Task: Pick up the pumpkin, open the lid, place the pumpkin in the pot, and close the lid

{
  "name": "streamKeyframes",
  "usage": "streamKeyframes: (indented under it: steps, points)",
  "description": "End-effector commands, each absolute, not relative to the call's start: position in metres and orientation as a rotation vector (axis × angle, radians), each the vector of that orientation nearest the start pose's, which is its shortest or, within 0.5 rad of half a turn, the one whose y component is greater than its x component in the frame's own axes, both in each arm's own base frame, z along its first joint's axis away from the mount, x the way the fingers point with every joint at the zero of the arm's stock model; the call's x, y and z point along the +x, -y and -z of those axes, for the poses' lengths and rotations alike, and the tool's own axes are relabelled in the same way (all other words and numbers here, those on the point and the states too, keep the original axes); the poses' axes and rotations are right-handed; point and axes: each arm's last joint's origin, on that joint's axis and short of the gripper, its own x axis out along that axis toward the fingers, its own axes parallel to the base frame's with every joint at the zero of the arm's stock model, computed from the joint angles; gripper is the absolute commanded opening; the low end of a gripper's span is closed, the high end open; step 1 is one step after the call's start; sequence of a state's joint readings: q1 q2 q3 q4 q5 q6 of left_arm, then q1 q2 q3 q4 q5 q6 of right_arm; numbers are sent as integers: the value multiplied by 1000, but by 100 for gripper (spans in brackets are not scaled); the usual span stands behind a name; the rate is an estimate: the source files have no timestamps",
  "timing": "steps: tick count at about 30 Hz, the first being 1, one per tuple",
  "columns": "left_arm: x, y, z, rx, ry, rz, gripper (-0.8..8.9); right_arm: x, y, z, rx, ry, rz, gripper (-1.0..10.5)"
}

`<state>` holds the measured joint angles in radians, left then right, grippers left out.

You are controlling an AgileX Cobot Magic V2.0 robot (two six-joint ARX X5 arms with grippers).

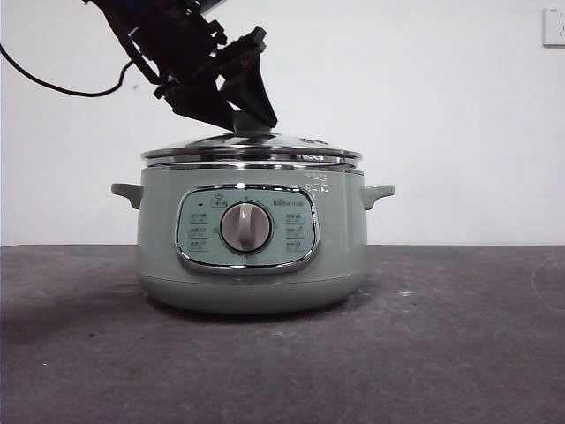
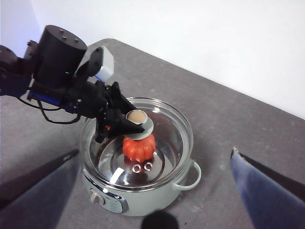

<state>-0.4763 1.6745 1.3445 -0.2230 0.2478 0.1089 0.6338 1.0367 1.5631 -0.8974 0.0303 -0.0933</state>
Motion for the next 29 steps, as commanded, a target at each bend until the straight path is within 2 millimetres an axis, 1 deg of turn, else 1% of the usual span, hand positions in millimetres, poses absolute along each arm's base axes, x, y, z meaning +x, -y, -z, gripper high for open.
streamKeyframes:
  steps: [1,8,15,25,27,28,29]
  points:
    - [339,187,-296,177,-481,729,-9,127,-93,-470,-205,-333,-611,629]
    - [339,186,-292,188,-505,714,-9,127,-92,-468,-213,-356,-611,628]
    - [337,183,-286,222,-573,688,-9,127,-92,-468,-216,-355,-611,628]
    - [334,182,-282,246,-620,696,-5,127,-92,-468,-217,-359,-612,628]
    - [334,182,-282,245,-623,696,9,127,-92,-468,-217,-360,-612,628]
    - [334,182,-282,245,-623,696,43,127,-92,-468,-218,-361,-612,628]
    - [334,182,-282,245,-622,696,127,127,-92,-467,-218,-363,-612,628]
